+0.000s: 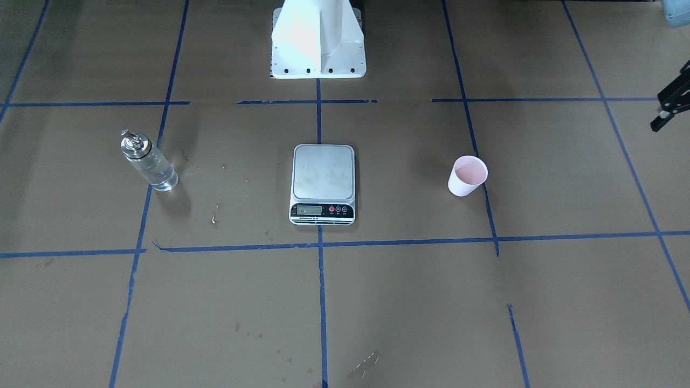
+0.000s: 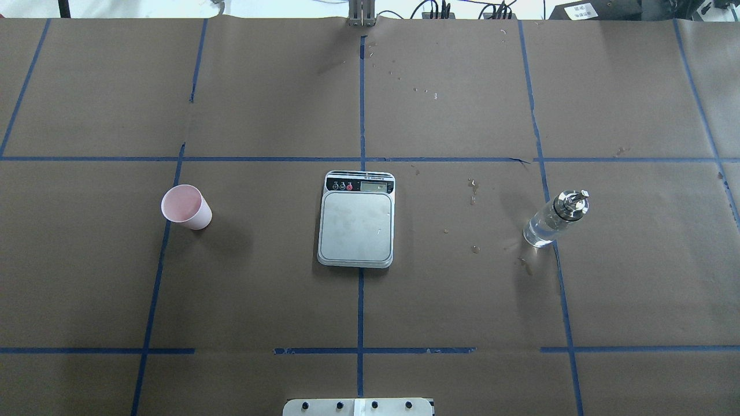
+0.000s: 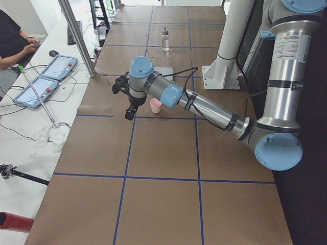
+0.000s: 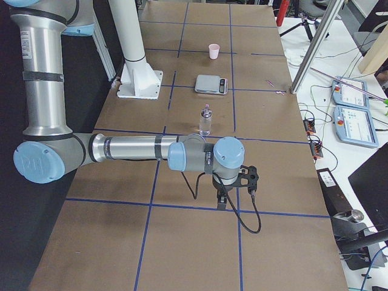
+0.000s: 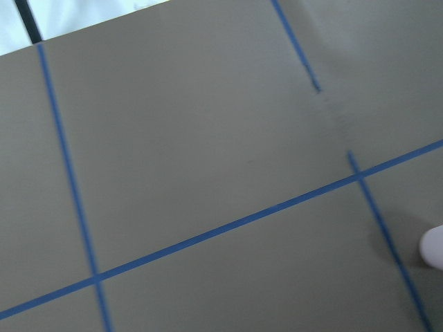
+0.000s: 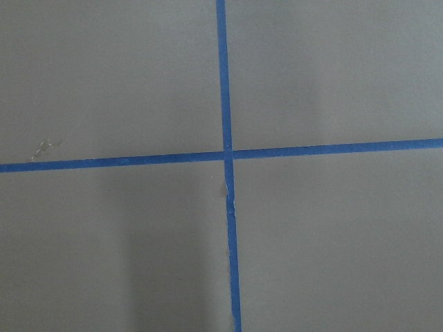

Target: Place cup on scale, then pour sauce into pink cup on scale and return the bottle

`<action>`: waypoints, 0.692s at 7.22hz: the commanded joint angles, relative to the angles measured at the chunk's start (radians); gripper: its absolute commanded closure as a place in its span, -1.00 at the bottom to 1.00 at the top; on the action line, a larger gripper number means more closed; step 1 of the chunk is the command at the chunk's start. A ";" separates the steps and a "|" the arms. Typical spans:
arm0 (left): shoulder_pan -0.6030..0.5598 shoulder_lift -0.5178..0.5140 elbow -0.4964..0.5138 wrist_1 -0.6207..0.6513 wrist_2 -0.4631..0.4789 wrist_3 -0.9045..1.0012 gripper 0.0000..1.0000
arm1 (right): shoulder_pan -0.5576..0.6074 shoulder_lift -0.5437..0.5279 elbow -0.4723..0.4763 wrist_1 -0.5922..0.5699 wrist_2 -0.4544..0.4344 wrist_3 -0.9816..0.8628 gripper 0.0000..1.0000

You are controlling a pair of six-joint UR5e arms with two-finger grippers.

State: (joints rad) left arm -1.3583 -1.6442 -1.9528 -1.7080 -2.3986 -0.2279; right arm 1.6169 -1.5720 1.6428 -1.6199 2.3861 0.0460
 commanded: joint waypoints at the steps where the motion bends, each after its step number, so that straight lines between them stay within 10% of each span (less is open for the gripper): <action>1: 0.223 -0.045 0.009 -0.019 0.014 -0.365 -1.00 | -0.003 -0.005 0.003 0.008 -0.001 0.000 -1.00; 5: 0.398 -0.098 0.025 -0.048 0.190 -0.701 -1.00 | -0.020 0.003 0.002 0.011 -0.001 0.003 -1.00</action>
State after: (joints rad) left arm -0.9970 -1.7252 -1.9384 -1.7521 -2.2320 -0.8441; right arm 1.6099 -1.5787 1.6438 -1.6081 2.3882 0.0485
